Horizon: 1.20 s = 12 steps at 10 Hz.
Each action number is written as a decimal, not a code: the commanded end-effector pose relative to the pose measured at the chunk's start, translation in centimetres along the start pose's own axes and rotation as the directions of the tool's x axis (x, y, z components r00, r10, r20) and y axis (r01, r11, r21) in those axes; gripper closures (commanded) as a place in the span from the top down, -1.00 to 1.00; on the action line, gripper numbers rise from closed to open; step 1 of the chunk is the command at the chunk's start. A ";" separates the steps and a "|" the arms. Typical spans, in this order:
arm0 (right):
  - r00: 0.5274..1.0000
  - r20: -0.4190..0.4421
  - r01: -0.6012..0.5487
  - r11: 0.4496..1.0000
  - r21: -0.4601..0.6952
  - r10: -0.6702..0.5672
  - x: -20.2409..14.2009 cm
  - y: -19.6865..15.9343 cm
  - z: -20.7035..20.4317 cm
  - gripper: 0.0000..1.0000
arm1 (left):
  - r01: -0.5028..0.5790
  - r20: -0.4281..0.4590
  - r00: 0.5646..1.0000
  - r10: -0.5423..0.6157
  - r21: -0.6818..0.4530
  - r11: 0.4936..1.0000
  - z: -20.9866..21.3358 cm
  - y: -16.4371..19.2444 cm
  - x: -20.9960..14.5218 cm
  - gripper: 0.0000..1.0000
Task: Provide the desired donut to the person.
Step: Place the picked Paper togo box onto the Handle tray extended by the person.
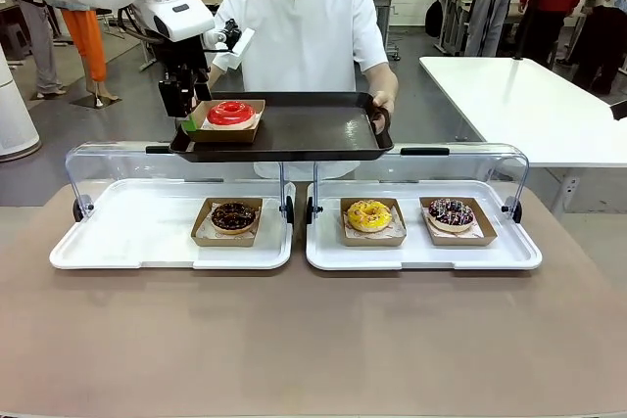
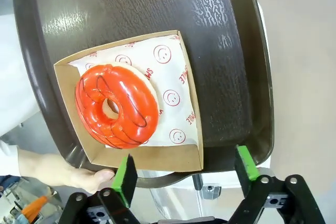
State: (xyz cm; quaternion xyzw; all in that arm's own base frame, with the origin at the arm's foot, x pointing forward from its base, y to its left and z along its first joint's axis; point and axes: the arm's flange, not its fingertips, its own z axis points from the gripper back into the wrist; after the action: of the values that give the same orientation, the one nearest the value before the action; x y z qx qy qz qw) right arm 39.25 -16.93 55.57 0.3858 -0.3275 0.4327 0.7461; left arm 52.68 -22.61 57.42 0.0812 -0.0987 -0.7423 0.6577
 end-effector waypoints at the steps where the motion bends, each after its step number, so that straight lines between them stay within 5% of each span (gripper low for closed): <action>1: 1.000 0.008 0.006 1.000 0.000 -0.006 0.0 0.0 0.0 1.00 | -0.013 0.011 1.000 0.014 -0.030 0.999 0.3 -0.1 -0.2 1.00; 5: 1.000 0.008 0.006 1.000 0.000 -0.006 0.0 0.0 0.0 1.00 | 0.011 0.038 0.999 -0.007 -0.110 0.994 2.8 -3.1 -3.2 1.00; 12: 1.000 0.008 0.006 1.000 0.000 -0.006 0.0 0.0 0.0 1.00 | 0.047 0.153 0.988 -0.036 -0.067 0.997 7.6 -15.0 -11.6 1.00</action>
State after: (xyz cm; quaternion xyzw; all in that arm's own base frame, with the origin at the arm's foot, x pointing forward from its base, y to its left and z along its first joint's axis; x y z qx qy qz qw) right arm 39.25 -16.95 55.53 0.3859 -0.3274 0.4323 0.7463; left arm 38.58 -9.36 61.74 0.0099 -0.1013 -0.7589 0.6433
